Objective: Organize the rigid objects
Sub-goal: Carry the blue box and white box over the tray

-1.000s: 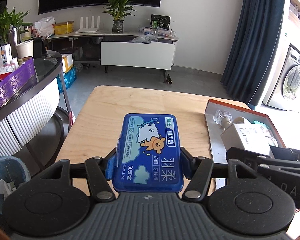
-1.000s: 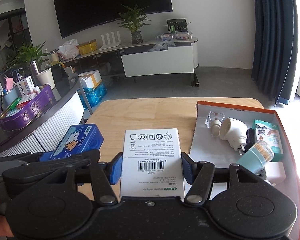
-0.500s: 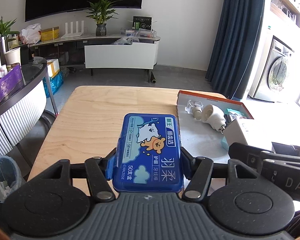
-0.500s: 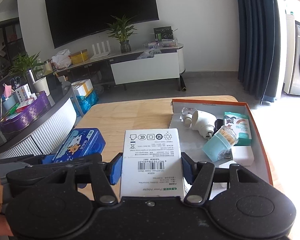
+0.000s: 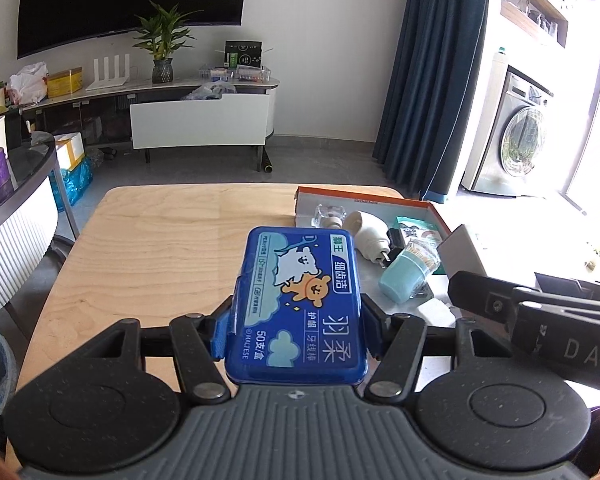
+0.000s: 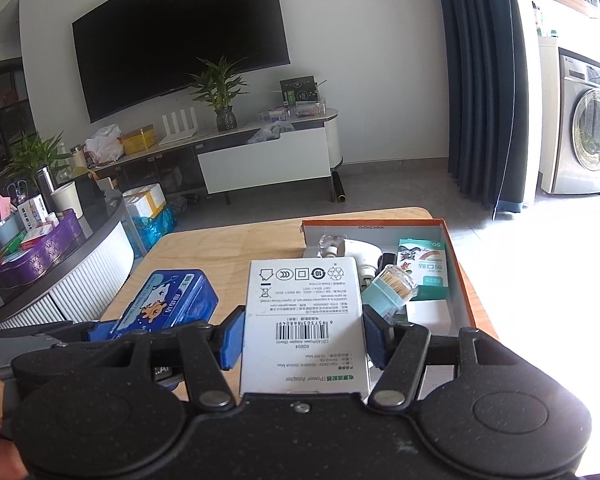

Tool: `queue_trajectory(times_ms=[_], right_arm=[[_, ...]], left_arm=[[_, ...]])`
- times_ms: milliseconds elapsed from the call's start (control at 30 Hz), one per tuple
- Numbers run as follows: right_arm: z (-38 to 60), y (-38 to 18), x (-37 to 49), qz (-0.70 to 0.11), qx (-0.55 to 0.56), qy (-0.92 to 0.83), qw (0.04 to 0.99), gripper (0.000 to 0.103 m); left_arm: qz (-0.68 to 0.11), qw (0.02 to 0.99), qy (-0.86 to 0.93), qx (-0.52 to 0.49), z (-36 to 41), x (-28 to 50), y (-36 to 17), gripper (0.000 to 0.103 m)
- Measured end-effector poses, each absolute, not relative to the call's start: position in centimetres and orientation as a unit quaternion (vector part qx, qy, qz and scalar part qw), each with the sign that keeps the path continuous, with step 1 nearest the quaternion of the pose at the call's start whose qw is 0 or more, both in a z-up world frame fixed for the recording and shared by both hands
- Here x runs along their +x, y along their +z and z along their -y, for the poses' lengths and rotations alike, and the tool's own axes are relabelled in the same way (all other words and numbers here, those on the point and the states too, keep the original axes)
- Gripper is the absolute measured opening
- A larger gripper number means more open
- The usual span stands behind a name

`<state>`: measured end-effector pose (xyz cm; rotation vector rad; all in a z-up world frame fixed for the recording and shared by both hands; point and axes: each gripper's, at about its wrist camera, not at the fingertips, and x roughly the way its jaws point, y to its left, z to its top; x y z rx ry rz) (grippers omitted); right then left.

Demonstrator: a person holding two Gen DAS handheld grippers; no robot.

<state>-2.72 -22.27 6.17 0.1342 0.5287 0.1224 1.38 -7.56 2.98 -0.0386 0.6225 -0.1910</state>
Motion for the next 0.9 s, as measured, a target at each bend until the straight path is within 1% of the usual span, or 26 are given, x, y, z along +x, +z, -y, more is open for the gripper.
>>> queue_trajectory(times_ms=[400,900], right_arm=[[26.0,6.6,-3.6,-0.247,0.082,0.024,0.965,0.071],[29.2,5.4,-2.4,-0.257,0.097,-0.006,0.962,0.072]], left_arm=[[-0.295,0.946,-0.131,-0.002,10.0,1.7,3.1,0.062],[-0.303,0.939,-0.159,0.008,11.8,3.2,2.3,0.062]])
